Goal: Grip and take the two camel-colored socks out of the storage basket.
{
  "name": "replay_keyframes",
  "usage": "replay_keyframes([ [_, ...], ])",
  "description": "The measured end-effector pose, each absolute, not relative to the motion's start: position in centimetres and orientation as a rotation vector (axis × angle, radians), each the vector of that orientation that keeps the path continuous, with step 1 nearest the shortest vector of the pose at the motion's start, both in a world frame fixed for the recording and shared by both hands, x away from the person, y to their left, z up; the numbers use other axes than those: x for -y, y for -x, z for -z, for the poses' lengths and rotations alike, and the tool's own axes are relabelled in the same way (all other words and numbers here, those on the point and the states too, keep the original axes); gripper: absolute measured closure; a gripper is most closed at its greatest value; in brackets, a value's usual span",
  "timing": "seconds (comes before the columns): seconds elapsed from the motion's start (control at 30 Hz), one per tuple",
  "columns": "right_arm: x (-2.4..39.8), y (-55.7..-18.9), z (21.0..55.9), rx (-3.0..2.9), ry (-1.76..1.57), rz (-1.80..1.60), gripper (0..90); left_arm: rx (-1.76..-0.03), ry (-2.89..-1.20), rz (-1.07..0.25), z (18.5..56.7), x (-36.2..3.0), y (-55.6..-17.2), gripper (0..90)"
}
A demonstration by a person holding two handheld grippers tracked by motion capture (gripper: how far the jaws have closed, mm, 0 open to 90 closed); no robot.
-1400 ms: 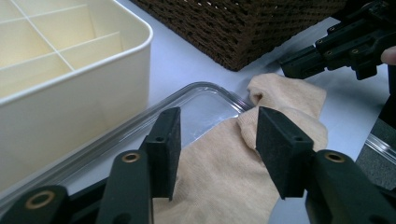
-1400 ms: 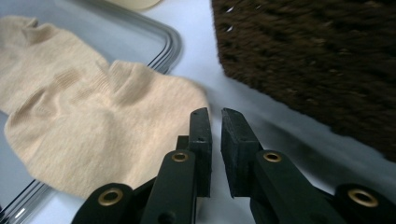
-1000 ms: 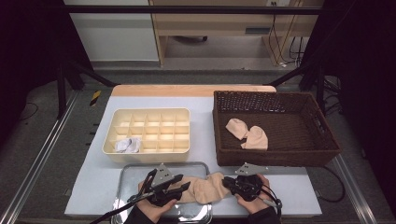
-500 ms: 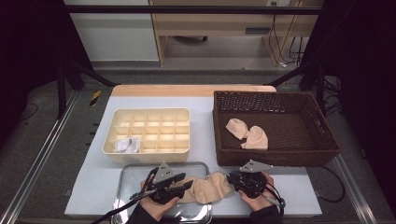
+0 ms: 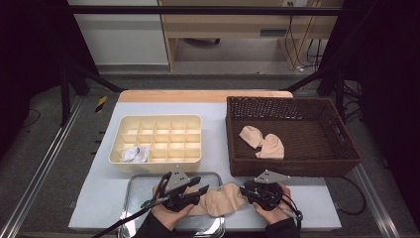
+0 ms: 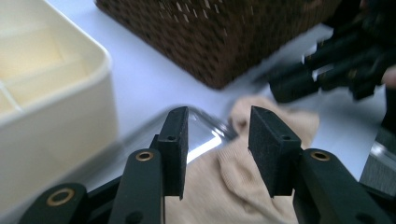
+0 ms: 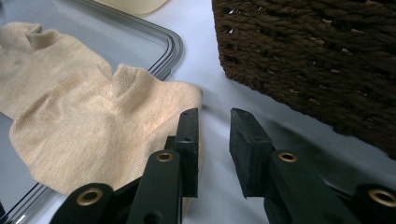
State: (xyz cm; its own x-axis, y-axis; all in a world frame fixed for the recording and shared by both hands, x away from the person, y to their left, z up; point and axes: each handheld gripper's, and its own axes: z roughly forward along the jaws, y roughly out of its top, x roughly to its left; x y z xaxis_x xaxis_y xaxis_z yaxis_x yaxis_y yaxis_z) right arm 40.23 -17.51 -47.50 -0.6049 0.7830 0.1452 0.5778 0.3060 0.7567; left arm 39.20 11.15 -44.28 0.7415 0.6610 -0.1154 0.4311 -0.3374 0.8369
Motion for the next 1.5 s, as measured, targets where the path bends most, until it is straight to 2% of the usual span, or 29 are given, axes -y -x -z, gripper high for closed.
replay_keyframes([
  [0.2,17.4,-40.2,47.7,-2.339,-1.238,-1.162,73.4,-0.843,-2.074,-0.264,46.6,-10.1,-39.0,61.8],
  [0.47,16.9,-40.2,48.3,-2.364,-1.238,-1.158,72.0,-0.871,-2.096,-0.25,47.7,-9.6,-39.0,68.1],
  [0.83,16.5,-39.9,48.2,-2.381,-1.242,-1.172,86.4,-0.867,-2.093,-0.255,47.8,-9.6,-38.9,86.0],
  [1.27,17.4,-39.1,45.4,-2.283,-1.149,-1.188,87.5,-0.82,-2.044,-0.217,44.9,-10.9,-38.6,87.2],
  [1.5,16.4,-39.4,46.6,-2.359,-1.143,-1.126,85.9,-0.856,-2.137,-0.221,47.3,-10.3,-39.4,86.7],
])
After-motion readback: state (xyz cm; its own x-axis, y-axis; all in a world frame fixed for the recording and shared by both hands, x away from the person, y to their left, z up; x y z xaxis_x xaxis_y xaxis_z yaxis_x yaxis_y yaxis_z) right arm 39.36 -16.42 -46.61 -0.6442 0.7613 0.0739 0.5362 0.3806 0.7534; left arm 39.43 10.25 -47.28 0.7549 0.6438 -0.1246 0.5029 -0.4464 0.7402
